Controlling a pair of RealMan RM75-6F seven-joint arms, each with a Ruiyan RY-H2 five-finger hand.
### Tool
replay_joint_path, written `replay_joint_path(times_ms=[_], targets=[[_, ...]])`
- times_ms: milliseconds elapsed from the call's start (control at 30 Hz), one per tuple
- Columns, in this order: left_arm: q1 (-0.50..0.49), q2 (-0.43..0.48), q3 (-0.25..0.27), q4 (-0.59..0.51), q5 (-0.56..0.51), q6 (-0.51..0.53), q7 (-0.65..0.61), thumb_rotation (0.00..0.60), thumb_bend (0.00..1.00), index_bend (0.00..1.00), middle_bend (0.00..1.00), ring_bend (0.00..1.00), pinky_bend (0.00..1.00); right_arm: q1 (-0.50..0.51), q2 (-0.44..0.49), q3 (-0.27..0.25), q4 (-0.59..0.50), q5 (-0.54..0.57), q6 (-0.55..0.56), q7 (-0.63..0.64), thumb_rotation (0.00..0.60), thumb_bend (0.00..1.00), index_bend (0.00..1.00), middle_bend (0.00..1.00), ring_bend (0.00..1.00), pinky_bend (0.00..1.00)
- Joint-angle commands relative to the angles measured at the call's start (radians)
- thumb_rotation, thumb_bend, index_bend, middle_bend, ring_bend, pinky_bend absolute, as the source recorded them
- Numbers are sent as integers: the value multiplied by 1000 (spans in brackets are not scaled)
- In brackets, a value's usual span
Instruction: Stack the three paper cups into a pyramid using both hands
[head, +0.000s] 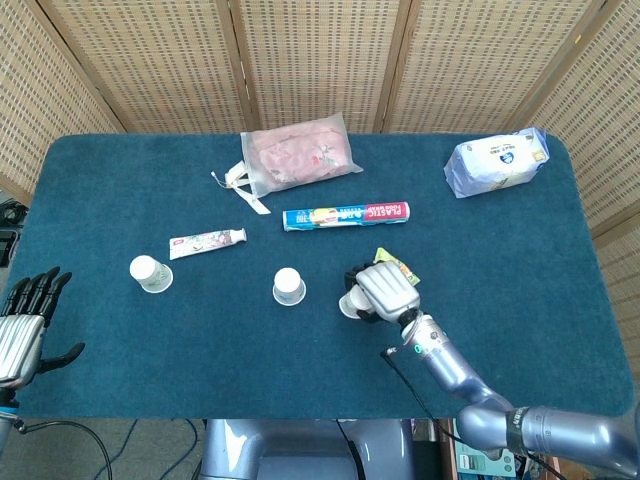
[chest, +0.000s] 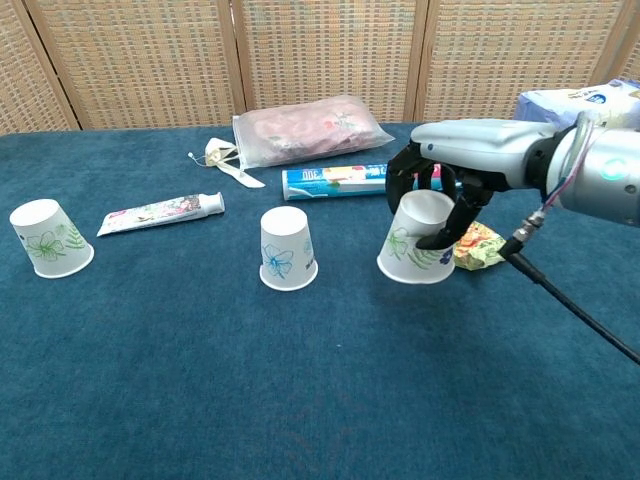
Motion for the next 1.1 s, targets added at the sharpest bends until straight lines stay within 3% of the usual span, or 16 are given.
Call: replay_joint_path(times_ms=[33,367,600,967,1033,1100], targets=[[1,1,-1,1,-2,2,-4,600,225,0,0,0,0,47,-57,16,24,73,4,-46,600,426,482,538,434,515],[-4,10,-6,4,-14,-7,-22,600,226,0,0,0,0,161,-183,44,150,216,39,-138,600,426,482,538,434,515],[-10,18,-11,6,-28,-20,-35,600,225,0,0,0,0,228,-223,42,214,305,36,-200,600,426,482,536,434,515],[-13,23,-13,7,-39,-26,-46,600,226,0,0,0,0,253,-260,14,253,307,53,-193,600,426,482,516,434,515],[-12,24,-14,7,-40,-25,-48,600,226,0,0,0,0,255,-263,11,256,304,54,-191,600,403,434,466,418,507],[-12,24,-14,6,-41,-23,-48,600,225,0,0,0,0,258,-264,8,255,306,52,-190,600,305,259,313,321,425]])
